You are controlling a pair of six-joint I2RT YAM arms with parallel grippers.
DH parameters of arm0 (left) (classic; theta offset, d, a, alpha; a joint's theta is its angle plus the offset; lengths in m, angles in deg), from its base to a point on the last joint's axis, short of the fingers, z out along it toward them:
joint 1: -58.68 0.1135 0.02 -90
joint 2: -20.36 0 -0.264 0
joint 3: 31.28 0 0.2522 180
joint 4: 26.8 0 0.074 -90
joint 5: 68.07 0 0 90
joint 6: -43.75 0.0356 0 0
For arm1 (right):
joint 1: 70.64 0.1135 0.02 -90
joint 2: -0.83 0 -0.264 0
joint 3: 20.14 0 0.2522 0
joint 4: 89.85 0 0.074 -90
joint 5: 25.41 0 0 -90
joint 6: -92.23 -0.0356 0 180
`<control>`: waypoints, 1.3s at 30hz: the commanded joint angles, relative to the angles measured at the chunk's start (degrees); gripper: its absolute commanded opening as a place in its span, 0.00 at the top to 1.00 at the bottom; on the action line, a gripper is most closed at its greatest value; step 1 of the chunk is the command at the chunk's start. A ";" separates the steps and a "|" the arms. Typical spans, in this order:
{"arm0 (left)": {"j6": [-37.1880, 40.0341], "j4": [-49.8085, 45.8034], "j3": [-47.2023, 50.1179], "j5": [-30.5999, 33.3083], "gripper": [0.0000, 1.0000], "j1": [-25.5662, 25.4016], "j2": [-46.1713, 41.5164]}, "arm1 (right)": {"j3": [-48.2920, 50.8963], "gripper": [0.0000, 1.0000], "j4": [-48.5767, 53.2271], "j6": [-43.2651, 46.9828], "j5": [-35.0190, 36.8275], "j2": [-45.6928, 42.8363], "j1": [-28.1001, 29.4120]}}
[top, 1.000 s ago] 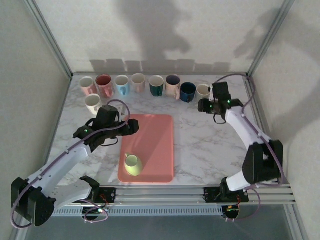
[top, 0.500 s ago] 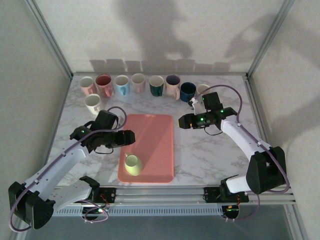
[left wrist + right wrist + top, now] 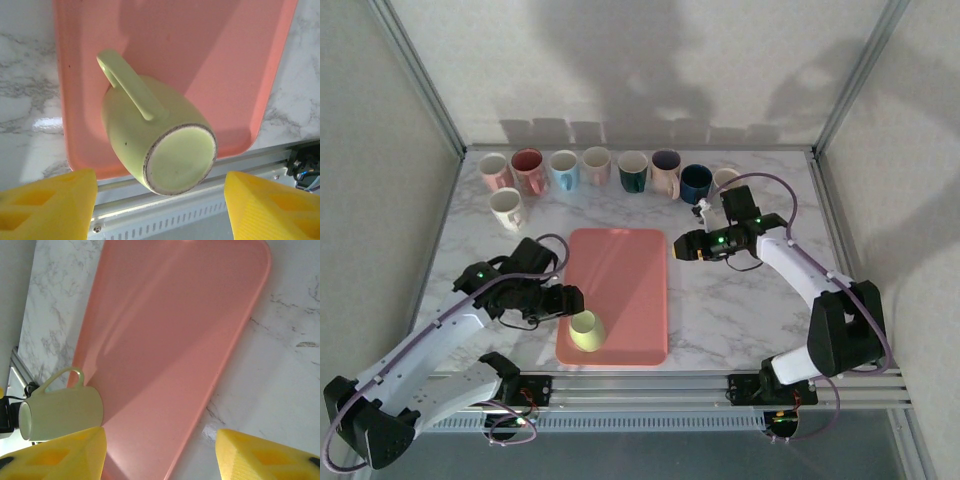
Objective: Turn the mug right side up
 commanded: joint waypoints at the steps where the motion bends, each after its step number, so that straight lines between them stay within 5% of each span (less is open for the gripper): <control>1: -2.05 -1.84 1.74 -0.62 0.33 -1.51 0.01 | -1.29 0.40 0.07 1.50 -1.64 0.61 -0.17; 13: -2.29 4.55 7.18 -2.73 0.33 -2.55 2.76 | 0.56 0.40 -0.34 0.79 -2.65 -1.78 -1.41; 26: -8.92 24.33 14.29 -6.34 0.38 -2.20 3.61 | 4.88 0.39 -0.97 -3.18 -3.30 -10.87 -4.05; 39: -5.78 36.11 0.49 -6.22 0.37 0.65 20.11 | 7.36 0.39 -0.13 -5.49 -2.62 -16.74 -5.10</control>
